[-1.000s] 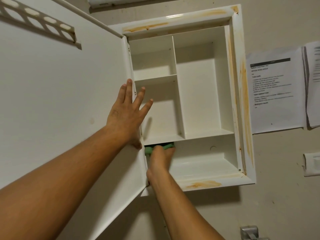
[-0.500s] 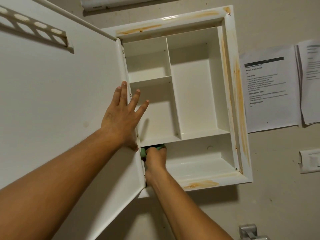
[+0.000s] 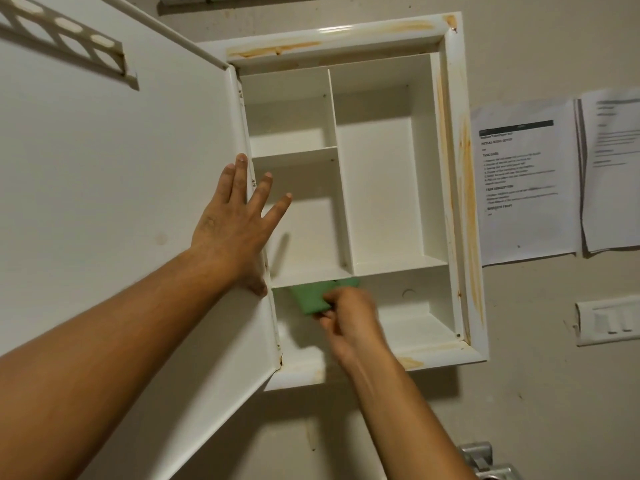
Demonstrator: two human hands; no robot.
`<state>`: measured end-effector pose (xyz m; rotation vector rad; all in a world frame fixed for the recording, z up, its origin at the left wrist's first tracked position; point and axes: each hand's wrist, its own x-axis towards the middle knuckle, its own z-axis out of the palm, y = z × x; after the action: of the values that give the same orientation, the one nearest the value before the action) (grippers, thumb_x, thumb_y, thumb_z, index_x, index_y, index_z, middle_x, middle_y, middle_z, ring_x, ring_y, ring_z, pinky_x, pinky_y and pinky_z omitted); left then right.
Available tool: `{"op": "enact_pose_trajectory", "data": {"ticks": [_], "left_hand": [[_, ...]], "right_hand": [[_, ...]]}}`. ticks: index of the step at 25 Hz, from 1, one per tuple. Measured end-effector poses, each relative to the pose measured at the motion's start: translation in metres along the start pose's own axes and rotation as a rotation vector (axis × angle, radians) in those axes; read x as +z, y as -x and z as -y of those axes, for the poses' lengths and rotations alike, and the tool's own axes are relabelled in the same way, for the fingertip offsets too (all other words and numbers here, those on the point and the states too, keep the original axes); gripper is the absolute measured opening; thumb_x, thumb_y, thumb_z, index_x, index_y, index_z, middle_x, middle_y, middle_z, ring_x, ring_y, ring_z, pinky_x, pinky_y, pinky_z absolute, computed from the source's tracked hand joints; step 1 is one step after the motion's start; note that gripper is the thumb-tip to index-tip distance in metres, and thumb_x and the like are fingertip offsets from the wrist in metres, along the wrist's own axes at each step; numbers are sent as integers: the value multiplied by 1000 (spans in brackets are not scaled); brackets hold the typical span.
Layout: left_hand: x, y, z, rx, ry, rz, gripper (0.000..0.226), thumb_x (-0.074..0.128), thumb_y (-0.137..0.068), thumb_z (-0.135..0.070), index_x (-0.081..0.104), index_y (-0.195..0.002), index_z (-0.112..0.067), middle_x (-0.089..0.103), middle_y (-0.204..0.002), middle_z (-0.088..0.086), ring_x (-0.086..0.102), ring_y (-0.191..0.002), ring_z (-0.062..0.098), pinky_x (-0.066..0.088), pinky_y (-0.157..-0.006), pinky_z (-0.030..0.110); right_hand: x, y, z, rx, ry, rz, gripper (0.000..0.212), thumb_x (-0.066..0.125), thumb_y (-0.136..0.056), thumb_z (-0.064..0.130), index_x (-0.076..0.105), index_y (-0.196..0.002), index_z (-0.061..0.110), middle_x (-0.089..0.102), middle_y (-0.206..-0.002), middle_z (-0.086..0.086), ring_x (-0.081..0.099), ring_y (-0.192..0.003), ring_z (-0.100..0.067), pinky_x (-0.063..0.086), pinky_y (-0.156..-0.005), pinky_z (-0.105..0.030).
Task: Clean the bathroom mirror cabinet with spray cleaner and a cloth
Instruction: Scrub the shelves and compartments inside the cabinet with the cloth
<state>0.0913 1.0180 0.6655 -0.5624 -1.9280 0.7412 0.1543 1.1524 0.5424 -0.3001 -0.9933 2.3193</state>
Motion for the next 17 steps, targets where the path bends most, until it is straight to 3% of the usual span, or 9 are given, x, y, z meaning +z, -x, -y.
{"op": "enact_pose_trajectory", "data": {"ticks": [3, 5, 8, 11, 14, 17], "left_hand": [[4, -2, 0, 1, -17, 4, 159, 58, -48, -101, -23, -160, -22, -15, -168, 22, -24, -145, 62, -2, -122, 65], [2, -2, 0, 10, -11, 5, 159, 58, -48, -101, -23, -160, -22, -15, -168, 22, -23, -145, 62, -2, -122, 65], [2, -1, -1, 2, -18, 2, 158, 57, -49, -101, -24, -159, -22, -15, -168, 22, -26, -144, 62, -3, -121, 65], [1, 1, -3, 5, -24, 22, 156, 56, -52, -101, -25, -159, -22, -15, -168, 23, -27, -143, 62, -5, -121, 65], [0, 0, -1, -2, -29, 5, 156, 56, -52, -101, -25, -159, -22, -12, -169, 22, -27, -143, 62, -4, -121, 65], [-1, -1, 0, -1, -24, 8, 156, 57, -51, -101, -22, -160, -22, -7, -170, 22, -25, -144, 63, -4, -121, 65]], "right_hand": [[-34, -4, 17, -265, -131, -286, 39, 42, -85, -16, 63, -107, 8, 67, -99, -11, 65, -84, -26, 56, -72, -35], [-12, -4, 3, -352, -147, -360, 46, 37, -83, -16, 62, -112, 10, 66, -97, -8, 63, -82, -25, 54, -70, -34], [41, -6, -44, -206, -146, -234, 52, 41, -84, -13, 61, -120, 18, 70, -104, -5, 68, -84, -21, 56, -68, -29], [58, -22, -72, -81, -1, -57, 49, 51, -76, 0, 63, -116, 26, 73, -102, -3, 70, -86, -21, 61, -77, -36], [49, -30, -52, 34, 57, 25, 39, 50, -81, -5, 64, -110, 16, 71, -98, -8, 66, -82, -22, 55, -64, -28], [22, -37, -32, 58, -88, -57, 38, 49, -84, -11, 64, -112, 10, 68, -102, -12, 64, -85, -24, 54, -62, -29]]}}
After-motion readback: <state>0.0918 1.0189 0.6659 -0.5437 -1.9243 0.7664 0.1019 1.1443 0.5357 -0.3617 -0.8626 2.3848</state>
